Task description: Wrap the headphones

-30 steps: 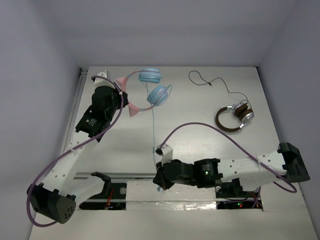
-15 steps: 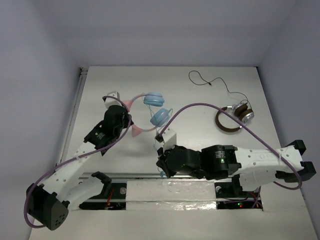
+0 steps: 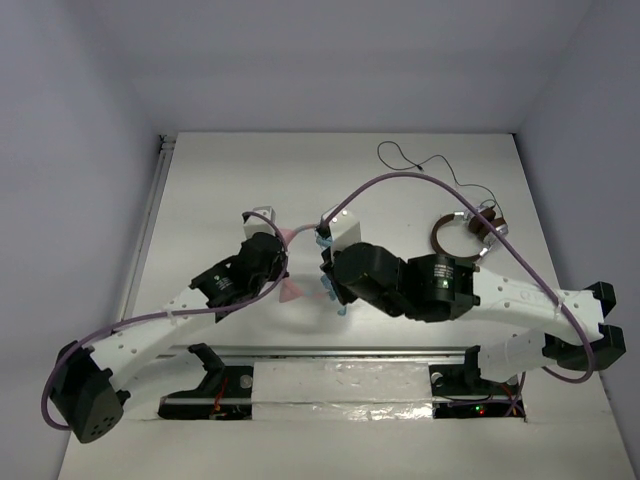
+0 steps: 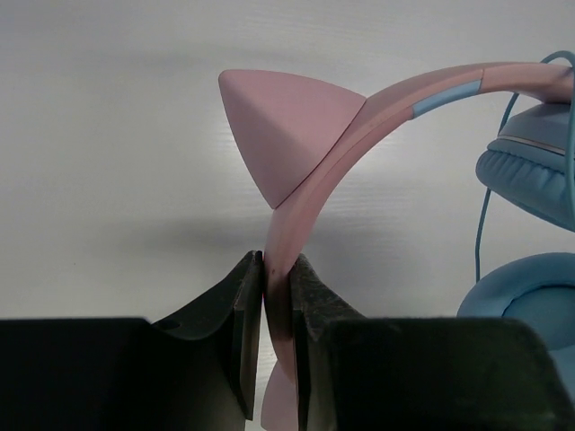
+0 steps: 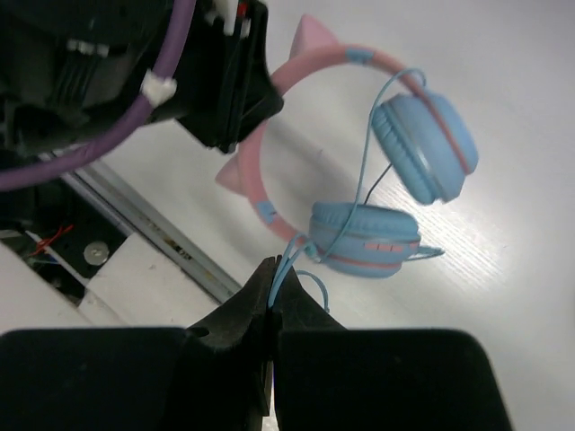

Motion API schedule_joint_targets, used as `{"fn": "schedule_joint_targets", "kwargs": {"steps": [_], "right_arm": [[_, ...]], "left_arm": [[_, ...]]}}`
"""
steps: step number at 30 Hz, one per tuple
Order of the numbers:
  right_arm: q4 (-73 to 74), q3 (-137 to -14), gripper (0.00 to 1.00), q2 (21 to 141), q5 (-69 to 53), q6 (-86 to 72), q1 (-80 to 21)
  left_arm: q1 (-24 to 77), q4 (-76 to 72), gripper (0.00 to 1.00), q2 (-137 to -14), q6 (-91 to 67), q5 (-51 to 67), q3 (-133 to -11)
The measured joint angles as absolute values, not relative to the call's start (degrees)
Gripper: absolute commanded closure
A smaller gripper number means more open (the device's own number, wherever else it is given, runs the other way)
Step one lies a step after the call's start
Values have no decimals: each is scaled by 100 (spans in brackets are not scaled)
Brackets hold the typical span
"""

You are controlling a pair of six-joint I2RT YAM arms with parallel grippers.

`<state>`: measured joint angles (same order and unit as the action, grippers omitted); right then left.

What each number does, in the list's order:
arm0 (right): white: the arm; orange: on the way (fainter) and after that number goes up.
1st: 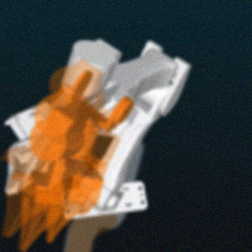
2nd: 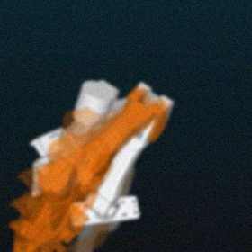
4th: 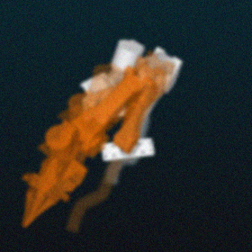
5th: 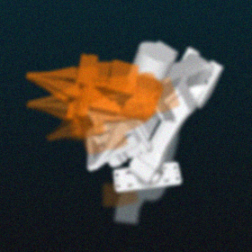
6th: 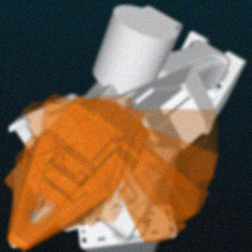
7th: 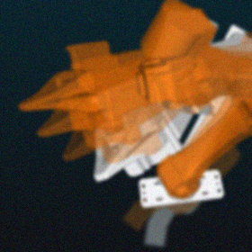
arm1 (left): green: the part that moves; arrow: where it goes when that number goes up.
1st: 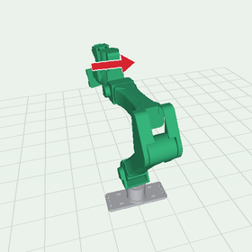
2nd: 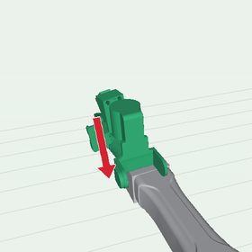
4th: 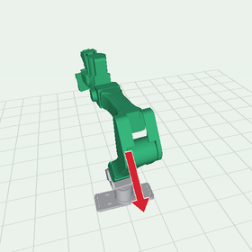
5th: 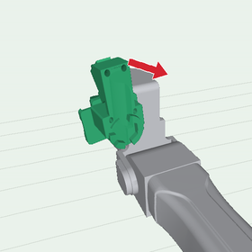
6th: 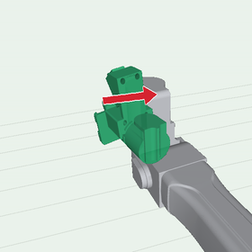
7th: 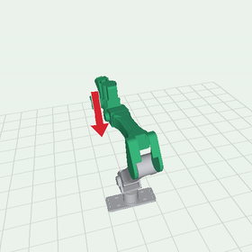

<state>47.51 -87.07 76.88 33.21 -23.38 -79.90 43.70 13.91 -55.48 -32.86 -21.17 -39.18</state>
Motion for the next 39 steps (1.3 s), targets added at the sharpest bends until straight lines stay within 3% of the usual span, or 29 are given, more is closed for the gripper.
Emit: {"fn": "schedule_joint_targets", "kwargs": {"steps": [13,21,32,39], "right_arm": [[5492,-9170,100,7946,2639,-1022,-7535],[5717,-9225,100,8064,3387,-685,-7338],[4335,-8427,100,7625,4818,250,-7266],[3352,-8099,100,7544,5043,934,-7188]], "left_arm": [[5186,1474,100,-6243,-3140,-2137,-3913],[5273,1570,100,-6246,-3039,-1852,-3918],[5277,1247,100,-6222,-2967,-1094,-3927],[5277,1041,100,-6329,-2862,-633,-4001]]}}
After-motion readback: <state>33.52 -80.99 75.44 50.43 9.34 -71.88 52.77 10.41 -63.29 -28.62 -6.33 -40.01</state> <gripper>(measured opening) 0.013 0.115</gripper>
